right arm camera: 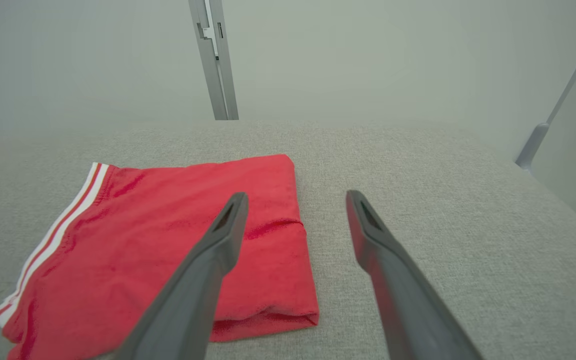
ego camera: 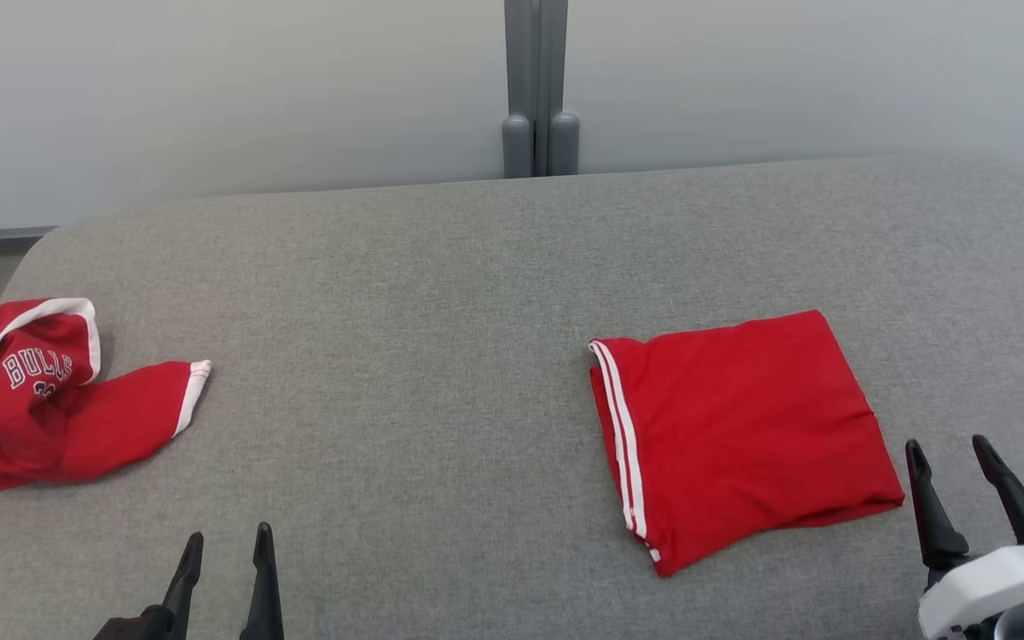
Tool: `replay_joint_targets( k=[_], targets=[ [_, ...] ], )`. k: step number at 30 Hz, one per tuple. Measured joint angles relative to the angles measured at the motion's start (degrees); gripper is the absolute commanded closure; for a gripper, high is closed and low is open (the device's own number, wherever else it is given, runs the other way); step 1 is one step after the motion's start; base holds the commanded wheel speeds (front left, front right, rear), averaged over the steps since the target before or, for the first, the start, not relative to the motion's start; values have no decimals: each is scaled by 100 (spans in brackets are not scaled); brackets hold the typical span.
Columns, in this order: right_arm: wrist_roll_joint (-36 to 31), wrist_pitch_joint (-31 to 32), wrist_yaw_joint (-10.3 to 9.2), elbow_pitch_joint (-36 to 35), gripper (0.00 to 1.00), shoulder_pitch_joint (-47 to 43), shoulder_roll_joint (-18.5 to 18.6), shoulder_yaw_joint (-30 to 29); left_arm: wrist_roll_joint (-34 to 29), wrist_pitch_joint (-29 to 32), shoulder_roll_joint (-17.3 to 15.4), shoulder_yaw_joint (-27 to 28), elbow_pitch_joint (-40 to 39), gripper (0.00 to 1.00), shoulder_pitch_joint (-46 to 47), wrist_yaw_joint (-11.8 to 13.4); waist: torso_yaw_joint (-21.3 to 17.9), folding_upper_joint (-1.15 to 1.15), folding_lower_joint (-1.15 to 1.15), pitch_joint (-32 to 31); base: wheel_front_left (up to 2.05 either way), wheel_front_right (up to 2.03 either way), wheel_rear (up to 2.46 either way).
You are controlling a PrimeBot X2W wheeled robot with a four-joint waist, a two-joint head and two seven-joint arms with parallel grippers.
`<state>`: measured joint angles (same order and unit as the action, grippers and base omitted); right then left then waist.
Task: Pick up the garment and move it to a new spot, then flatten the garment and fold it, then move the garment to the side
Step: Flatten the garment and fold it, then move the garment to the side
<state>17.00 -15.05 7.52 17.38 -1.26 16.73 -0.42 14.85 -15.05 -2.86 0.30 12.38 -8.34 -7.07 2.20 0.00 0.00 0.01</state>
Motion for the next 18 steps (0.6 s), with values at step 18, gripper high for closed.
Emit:
replay_joint_targets(
  k=[18],
  targets=[
    [595,47,-1,209,0,17,-48,278,9,0,0,-7,-35,0,-17,-21,-114,0,0,-14,0,0,0]
  ],
)
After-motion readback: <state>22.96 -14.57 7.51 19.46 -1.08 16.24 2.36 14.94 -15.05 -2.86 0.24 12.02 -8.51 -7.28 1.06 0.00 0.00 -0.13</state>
